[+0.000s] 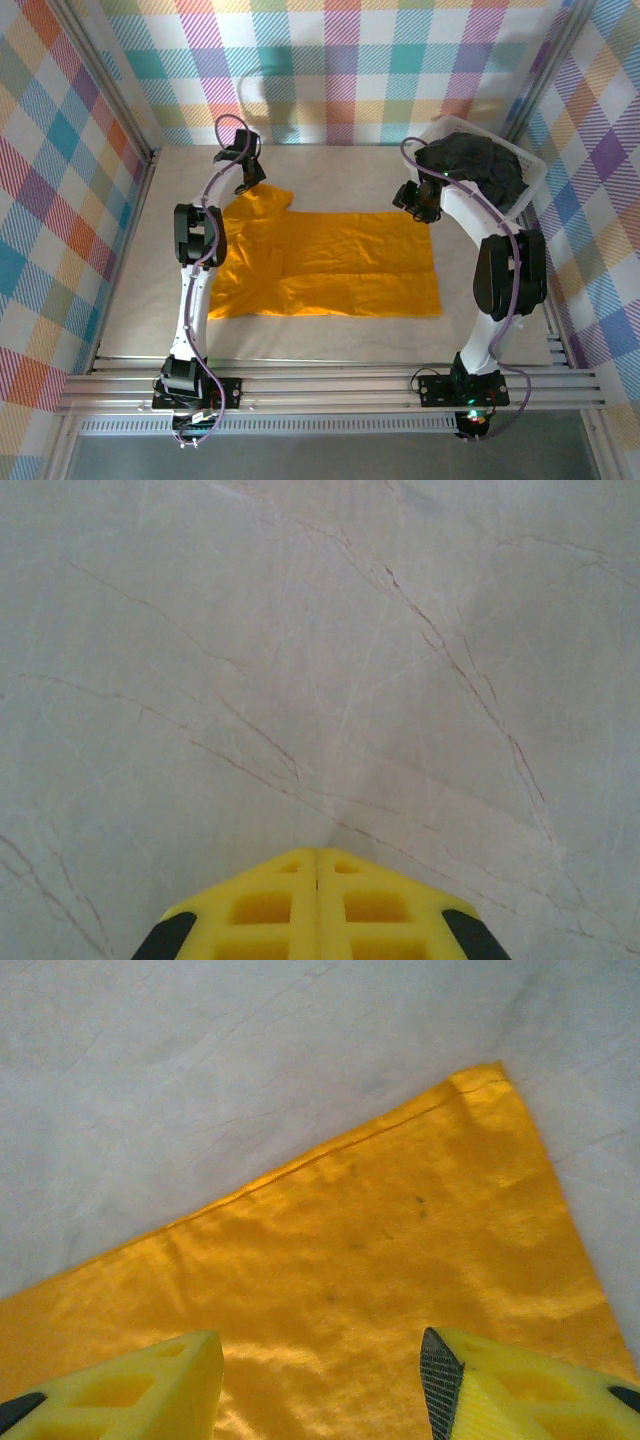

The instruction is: Fold and stack the t-shirts

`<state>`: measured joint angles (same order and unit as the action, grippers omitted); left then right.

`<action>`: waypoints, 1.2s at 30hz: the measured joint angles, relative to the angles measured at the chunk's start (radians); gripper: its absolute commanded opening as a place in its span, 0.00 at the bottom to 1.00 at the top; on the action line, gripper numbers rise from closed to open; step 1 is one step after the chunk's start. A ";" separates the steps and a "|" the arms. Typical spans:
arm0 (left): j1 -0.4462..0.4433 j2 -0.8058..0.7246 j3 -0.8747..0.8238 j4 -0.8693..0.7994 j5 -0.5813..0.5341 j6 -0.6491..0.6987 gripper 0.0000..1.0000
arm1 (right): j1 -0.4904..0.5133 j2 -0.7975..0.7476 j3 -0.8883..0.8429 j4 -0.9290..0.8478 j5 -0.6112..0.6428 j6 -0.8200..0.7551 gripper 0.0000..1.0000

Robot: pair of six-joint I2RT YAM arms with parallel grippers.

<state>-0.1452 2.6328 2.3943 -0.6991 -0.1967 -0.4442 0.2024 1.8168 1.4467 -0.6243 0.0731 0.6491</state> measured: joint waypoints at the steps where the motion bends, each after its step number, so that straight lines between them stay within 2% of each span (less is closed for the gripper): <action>1: -0.004 0.000 0.004 -0.011 -0.007 0.003 0.00 | 0.000 0.001 -0.012 0.013 0.022 0.018 0.56; 6: -0.026 -0.002 0.031 -0.037 -0.038 0.009 0.00 | 0.000 0.045 -0.045 0.074 0.132 0.098 0.55; 14: -0.056 -0.063 0.032 -0.089 -0.069 0.035 0.00 | -0.011 0.212 0.014 0.081 0.256 0.161 0.54; 25: -0.088 -0.180 0.032 -0.122 -0.075 0.061 0.00 | -0.019 0.298 0.082 0.111 0.252 0.113 0.51; 29: -0.094 -0.190 0.032 -0.137 -0.074 0.061 0.00 | -0.018 0.314 0.097 0.095 0.256 0.094 0.49; 33: -0.101 -0.190 0.032 -0.142 -0.067 0.061 0.00 | -0.018 0.322 0.109 0.077 0.267 0.077 0.53; 36: -0.108 -0.193 0.032 -0.144 -0.066 0.061 0.00 | -0.019 0.335 0.137 0.039 0.268 0.068 0.49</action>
<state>-0.2535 2.4393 2.4268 -0.8429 -0.2623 -0.3832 0.1837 2.1517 1.5837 -0.5854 0.3412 0.7170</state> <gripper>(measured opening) 0.054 0.514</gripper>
